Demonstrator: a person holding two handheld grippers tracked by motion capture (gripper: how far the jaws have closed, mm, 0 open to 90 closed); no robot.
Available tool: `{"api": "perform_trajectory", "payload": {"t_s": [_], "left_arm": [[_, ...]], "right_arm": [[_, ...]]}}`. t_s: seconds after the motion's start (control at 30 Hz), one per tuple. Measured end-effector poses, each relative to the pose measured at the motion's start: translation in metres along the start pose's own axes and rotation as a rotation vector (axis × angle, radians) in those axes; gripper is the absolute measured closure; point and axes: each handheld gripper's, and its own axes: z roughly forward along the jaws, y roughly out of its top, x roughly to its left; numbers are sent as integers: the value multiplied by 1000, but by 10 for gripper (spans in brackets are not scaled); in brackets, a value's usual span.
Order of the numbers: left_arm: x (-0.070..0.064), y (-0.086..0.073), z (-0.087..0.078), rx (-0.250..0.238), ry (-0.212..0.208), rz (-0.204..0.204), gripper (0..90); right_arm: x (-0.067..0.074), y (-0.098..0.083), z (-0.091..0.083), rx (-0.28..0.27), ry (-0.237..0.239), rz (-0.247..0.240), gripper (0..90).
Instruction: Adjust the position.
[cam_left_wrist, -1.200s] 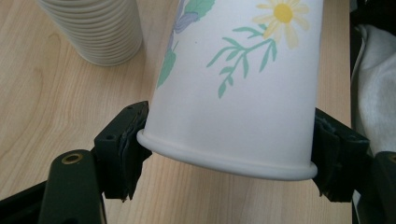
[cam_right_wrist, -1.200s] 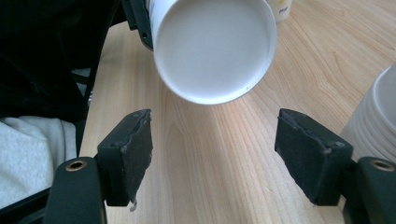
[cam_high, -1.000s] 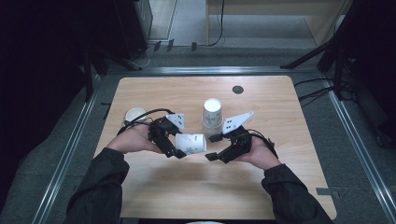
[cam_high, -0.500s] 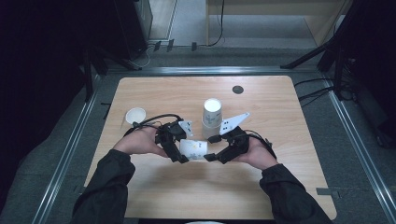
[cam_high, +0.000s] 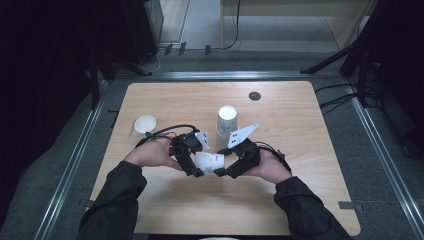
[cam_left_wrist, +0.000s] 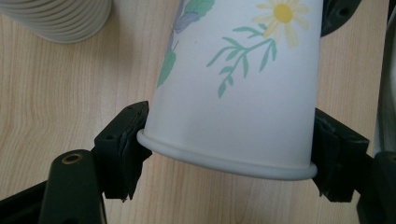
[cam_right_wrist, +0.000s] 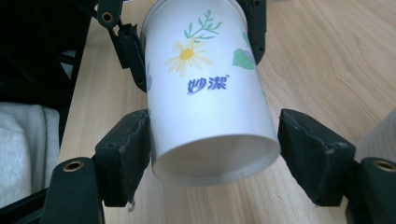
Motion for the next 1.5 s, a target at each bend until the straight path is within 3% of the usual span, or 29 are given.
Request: {"api": "perform_trajectory", "payload": {"t_s": [0.4, 0.53, 0.6, 0.73, 0.87, 1.17, 1.37, 1.5], "left_arm": [[-2, -1, 0, -9, -3, 17, 238], [0, -2, -2, -38, -19, 1, 182], [1, -5, -5, -85, -34, -8, 136], [4, -10, -11, -125, -5, -31, 103], [6, -16, -16, -180, -33, -49, 103], [6, -29, -22, -240, -27, -82, 104], [6, -41, -23, -296, -24, -151, 128], [5, -44, -21, -331, -40, -171, 128]], "right_arm": [[5, 3, 9, 20, 10, -30, 336], [5, 3, 5, 12, 11, -36, 337], [5, 3, 3, 11, 7, -37, 337], [3, 3, -5, -26, 4, -23, 337], [2, 3, -12, -49, -2, -29, 337], [1, 3, -24, -98, -8, -17, 337], [1, 2, -28, -105, -4, -9, 337], [2, 2, -28, -104, 2, -7, 337]]}}
